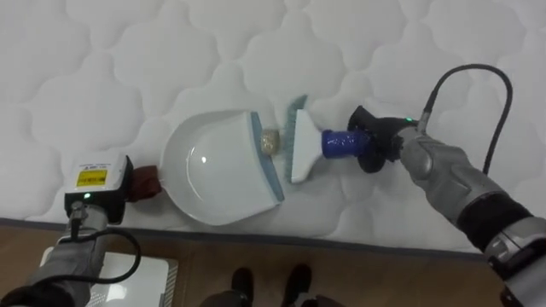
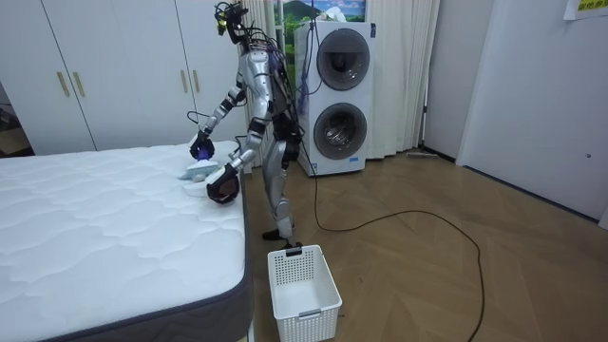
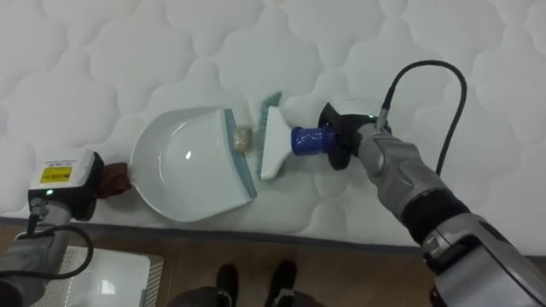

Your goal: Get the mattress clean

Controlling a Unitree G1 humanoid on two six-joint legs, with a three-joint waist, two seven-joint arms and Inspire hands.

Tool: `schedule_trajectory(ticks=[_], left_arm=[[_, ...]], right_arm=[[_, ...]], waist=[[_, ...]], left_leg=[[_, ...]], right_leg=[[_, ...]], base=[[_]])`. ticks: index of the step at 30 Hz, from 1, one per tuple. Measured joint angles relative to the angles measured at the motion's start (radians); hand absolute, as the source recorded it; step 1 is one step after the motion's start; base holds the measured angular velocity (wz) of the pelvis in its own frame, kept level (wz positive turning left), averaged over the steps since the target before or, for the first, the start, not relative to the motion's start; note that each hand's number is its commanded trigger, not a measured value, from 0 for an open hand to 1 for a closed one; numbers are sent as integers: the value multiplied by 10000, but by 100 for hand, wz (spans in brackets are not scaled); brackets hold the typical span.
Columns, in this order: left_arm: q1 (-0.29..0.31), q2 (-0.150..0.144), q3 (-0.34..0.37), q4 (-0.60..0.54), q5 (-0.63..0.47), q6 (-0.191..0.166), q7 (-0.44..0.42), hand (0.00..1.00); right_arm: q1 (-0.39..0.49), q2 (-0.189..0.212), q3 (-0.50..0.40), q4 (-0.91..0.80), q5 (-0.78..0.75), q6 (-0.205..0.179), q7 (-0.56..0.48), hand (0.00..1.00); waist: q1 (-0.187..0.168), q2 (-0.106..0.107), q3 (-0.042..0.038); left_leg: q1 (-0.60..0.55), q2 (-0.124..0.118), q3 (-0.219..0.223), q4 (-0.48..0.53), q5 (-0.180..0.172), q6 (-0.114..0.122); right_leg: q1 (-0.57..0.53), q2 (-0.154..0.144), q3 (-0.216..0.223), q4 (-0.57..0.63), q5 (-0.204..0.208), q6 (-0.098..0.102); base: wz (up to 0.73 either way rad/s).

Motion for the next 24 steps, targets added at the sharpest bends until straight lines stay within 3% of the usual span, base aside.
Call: schedule_trajectory(ticks=[13, 17, 24], left_arm=[[28, -104, 31, 122, -22, -95, 64, 100], [94, -103, 69, 122, -22, -101, 86, 100], [247, -106, 180, 133, 84, -172, 233, 100]], right_arm=[[373, -95, 410, -1731, -1214, -134, 419, 100], [387, -125, 730, -2030, -1212, -242, 511, 100], [562, -78, 779, -2145, -1212, -797, 766, 100]], waist=[[199, 57, -44], [197, 42, -91], [175, 31, -141]], left_leg=[[-33, 0, 196, -25, 1, 1], [-35, -5, 270, -12, 4, 5], [-20, -125, 302, -7, 79, 79]], right_leg=[[-223, -57, 1, 186, 3, -14], [-342, -108, -1, 381, 3, -14], [-344, -258, -25, 459, -84, -104]], base=[[-4], [-5], [1]])
